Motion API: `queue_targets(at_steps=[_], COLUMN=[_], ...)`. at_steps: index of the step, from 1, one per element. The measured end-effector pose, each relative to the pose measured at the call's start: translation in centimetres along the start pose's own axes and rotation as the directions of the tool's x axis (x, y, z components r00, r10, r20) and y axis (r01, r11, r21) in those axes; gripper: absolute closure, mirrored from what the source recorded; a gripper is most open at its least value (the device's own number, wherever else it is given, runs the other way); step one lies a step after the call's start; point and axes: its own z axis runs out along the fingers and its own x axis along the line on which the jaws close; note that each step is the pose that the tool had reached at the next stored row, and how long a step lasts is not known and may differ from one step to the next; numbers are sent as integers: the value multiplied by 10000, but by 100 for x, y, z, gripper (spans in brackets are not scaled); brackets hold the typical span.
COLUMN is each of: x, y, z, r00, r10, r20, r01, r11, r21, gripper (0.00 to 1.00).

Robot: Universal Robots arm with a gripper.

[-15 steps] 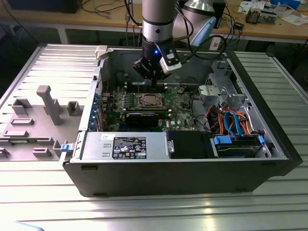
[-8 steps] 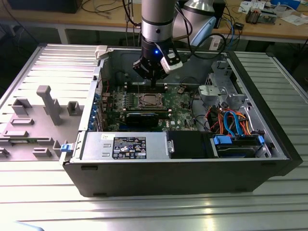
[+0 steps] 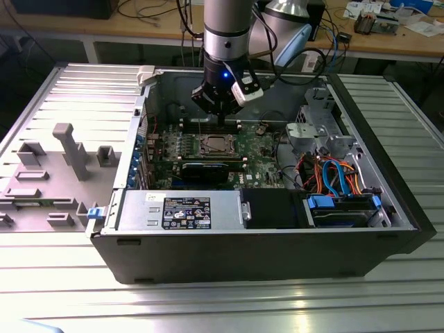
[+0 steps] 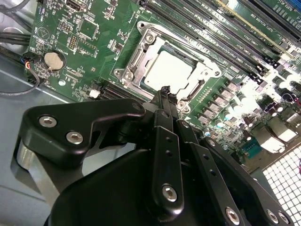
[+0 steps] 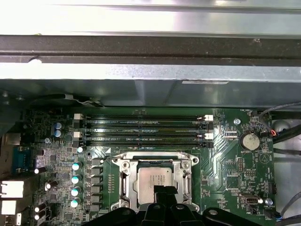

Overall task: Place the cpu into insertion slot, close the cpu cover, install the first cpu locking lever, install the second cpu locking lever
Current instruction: 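Install the first cpu locking lever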

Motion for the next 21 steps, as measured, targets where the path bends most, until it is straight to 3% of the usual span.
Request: queue_targets(at_steps=[3, 10, 21], x=[24, 167, 207], y=[0, 2, 3], z=[-1, -4, -4], r00=[10000, 10000, 10000], r10=[-1, -3, -3], r20=[-1, -1, 0], r01=[1, 3, 3], r11=[10000, 10000, 10000], r21=[0, 1, 0], gripper=[89, 89, 89])
